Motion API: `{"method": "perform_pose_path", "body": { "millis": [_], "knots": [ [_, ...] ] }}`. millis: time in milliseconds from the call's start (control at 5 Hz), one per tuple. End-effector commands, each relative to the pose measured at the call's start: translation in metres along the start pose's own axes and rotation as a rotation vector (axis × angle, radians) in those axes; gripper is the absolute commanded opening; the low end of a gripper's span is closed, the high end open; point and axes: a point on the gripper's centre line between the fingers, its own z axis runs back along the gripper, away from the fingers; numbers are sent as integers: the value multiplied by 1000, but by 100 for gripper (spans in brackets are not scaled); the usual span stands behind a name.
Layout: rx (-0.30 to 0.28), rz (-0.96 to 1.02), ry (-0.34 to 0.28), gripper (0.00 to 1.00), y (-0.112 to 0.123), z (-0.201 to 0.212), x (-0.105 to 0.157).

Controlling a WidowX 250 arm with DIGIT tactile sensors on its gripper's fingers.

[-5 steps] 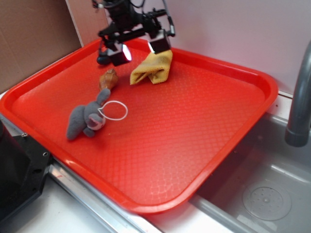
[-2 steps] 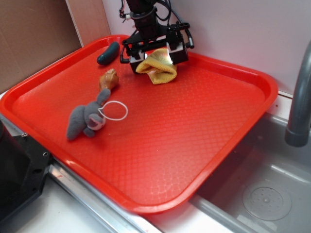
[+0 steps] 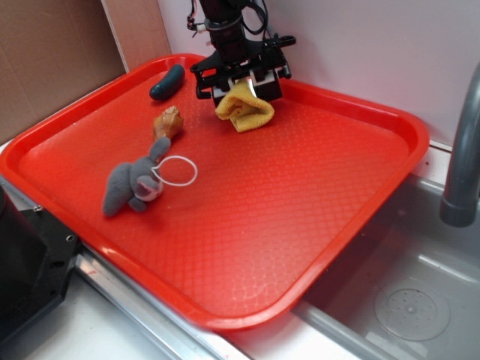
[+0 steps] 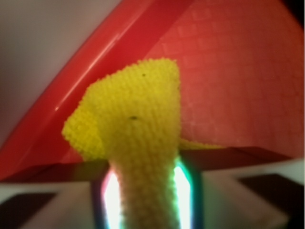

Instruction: Grab the yellow cloth.

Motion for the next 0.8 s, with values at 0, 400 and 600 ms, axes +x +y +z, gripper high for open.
{"method": "perform_pose_path", "body": {
  "millis": [0,400,600],
  "knots": [
    [99,-407,-256,0,27,75,23],
    [79,-712,-145,0,40,140,-19],
    [96,-934,-71,0,46,163,-49]
  ]
}}
